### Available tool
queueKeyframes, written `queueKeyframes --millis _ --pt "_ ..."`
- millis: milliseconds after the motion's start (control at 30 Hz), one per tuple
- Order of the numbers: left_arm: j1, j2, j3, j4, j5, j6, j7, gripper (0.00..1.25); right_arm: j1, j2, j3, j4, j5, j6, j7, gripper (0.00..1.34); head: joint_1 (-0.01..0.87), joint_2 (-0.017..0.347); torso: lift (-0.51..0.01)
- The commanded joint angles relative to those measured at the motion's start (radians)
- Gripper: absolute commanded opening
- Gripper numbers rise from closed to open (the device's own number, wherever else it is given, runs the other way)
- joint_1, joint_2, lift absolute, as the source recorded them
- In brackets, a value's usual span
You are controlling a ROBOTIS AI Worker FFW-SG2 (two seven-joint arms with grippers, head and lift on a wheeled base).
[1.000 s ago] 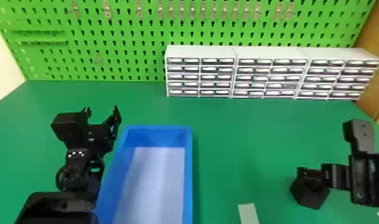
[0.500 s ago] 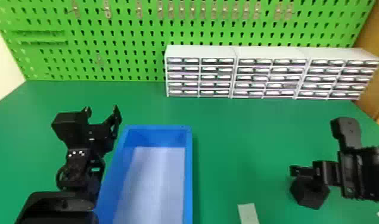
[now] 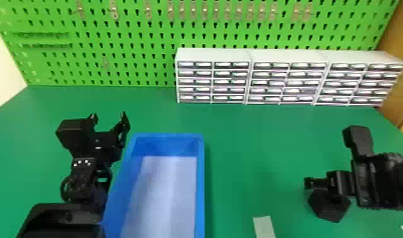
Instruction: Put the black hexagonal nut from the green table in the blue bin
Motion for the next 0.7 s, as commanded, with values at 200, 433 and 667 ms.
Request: queueKeyframes --millis 200,433,667 --pt "-0.002 0.000 -0.001 0.002 0.000 0.000 0.001 0.72 -0.016 0.000 0.031 0.049 0.013 0.001 0.000 1.22 0.657 0.057 -0.095" --pt "-0.002 0.000 -0.001 0.002 0.002 0.000 -0.001 0.72 -0.022 0.002 0.043 0.067 0.016 0.001 0.000 1.22 0.657 0.057 -0.095" --pt "-0.005 0.000 -0.001 0.002 0.002 -0.002 -0.001 0.72 -0.031 0.005 0.057 0.098 0.018 0.001 0.000 1.22 0.657 0.057 -0.095"
